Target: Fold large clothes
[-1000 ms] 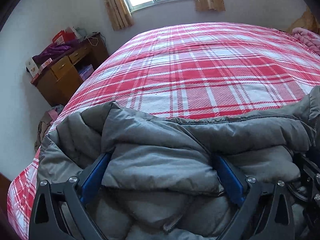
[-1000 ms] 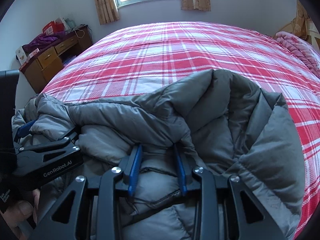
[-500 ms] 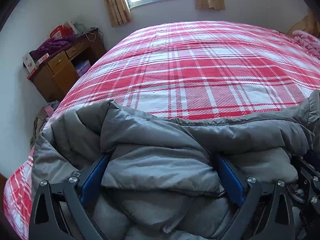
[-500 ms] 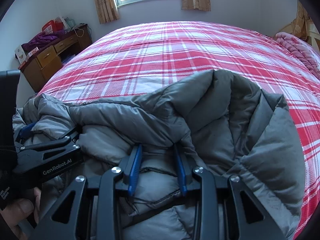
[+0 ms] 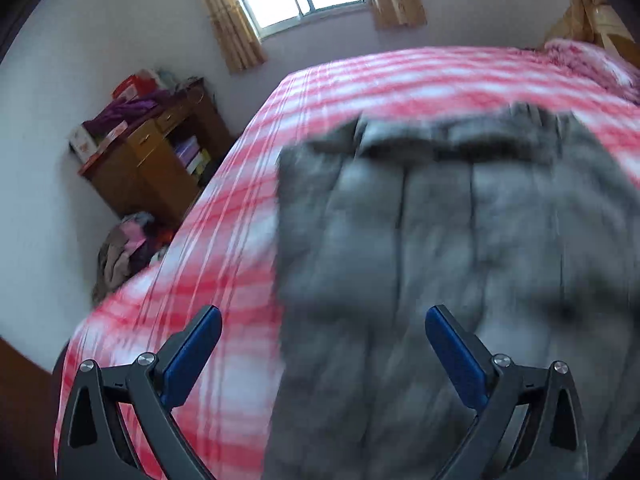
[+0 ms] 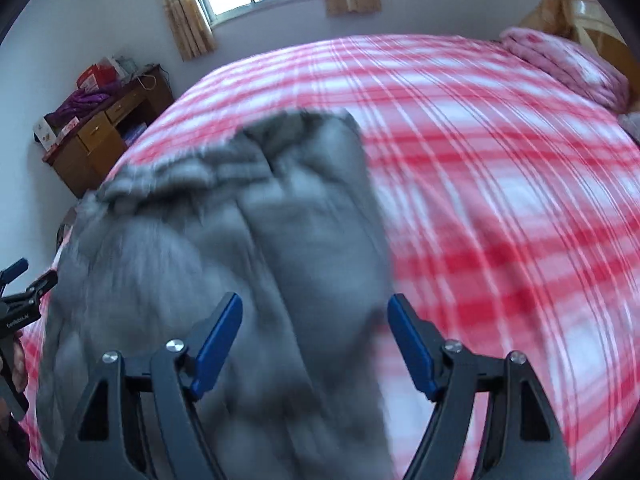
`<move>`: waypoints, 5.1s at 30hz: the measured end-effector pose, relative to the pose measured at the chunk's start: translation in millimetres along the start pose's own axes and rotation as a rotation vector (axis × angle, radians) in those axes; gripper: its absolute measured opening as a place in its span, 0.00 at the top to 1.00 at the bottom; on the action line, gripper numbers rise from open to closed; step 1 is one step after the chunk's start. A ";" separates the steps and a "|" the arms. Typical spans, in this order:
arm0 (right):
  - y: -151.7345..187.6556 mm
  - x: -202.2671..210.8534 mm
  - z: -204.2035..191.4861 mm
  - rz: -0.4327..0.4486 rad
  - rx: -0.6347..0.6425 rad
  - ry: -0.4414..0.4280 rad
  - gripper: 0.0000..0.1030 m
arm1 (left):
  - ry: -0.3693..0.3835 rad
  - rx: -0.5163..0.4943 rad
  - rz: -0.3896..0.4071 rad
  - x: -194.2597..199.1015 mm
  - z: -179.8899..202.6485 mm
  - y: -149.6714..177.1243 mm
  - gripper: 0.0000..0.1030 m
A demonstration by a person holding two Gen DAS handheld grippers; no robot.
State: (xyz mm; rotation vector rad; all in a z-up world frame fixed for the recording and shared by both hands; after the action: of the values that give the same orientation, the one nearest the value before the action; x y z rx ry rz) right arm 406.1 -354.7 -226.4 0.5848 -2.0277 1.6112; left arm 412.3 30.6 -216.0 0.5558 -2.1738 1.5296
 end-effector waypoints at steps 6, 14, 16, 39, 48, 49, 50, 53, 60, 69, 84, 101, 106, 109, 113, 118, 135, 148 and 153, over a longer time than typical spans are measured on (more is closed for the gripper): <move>74.1 71.8 31.7 -0.036 0.000 0.045 0.25 | -0.047 0.061 -0.054 53.3 -29.6 91.3 0.01; 138.1 129.6 33.3 -0.026 -0.007 0.048 0.25 | -0.038 0.158 -0.099 96.1 -39.4 146.7 0.01; 149.9 138.6 28.0 -0.029 0.004 0.034 0.25 | -0.028 0.178 -0.113 98.8 -37.4 154.5 0.01; 132.3 275.1 -5.5 0.201 -0.055 -0.210 0.91 | 0.412 0.461 0.219 268.6 -83.0 70.7 0.96; 44.4 343.2 -21.8 0.466 -0.066 -0.272 0.91 | 0.379 0.421 0.297 230.2 -92.8 3.1 0.96; 35.4 324.2 -20.7 0.459 -0.079 -0.264 0.91 | 0.345 0.400 0.273 206.5 -89.0 1.5 0.96; 28.3 303.2 -19.0 0.446 -0.098 -0.259 0.91 | 0.327 0.392 0.241 181.9 -85.5 0.3 0.96; 11.2 229.5 -16.7 0.385 -0.145 -0.222 0.92 | 0.271 0.357 0.154 101.0 -68.4 -4.5 0.96; -9.6 106.7 -1.4 0.317 -0.168 -0.089 0.92 | 0.213 0.357 0.081 17.7 -52.4 -21.6 0.90; -15.4 48.7 9.9 0.273 -0.134 -0.010 0.91 | 0.120 0.379 0.159 22.6 -63.5 -55.3 0.79; -33.3 23.6 6.0 0.239 -0.111 0.061 0.62 | -0.329 0.220 0.270 69.2 -90.5 -62.9 0.08; -20.4 29.4 -149.3 0.261 0.225 -0.001 0.19 | -0.335 -0.014 0.153 -35.1 29.3 -64.7 0.08; -3.7 -18.5 -137.7 0.181 0.208 0.014 0.19 | -0.331 0.130 0.090 -66.1 11.5 -41.9 0.08; 3.6 -29.3 -132.8 0.185 0.183 0.015 0.19 | -0.346 0.126 0.088 -73.2 13.7 -39.4 0.05; 5.5 -33.0 -128.9 0.186 0.163 0.001 0.19 | -0.335 0.136 0.063 -79.8 11.6 -34.9 0.03; 11.7 -30.3 -126.4 0.181 0.137 -0.007 0.18 | -0.317 0.155 0.026 -84.9 14.5 -27.6 0.01; 15.6 -49.0 -126.6 0.091 0.131 0.012 0.15 | -0.340 0.125 -0.021 -94.7 19.3 -22.9 0.01; 18.1 -55.4 -130.4 0.055 0.163 0.048 0.13 | -0.348 0.116 -0.023 -94.8 20.3 -22.6 0.01; 17.8 -56.8 -132.0 0.050 0.173 0.060 0.13 | -0.349 0.113 -0.023 -94.6 20.1 -22.5 0.01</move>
State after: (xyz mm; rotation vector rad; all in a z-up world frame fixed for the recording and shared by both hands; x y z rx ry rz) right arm 454.4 -220.1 -249.7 0.5432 -1.8857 1.8251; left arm 500.9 12.0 -256.8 0.9436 -2.3293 1.6527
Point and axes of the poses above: each gripper's, at about its wrist camera, not at the fingertips, and x roughly against the way its jaws point, z to its right, y to its underside, the point moved 7 cm from there along -x, roughly the way its jaws point, and after that the axes turned 13 degrees about z, right-handed, at the moved point
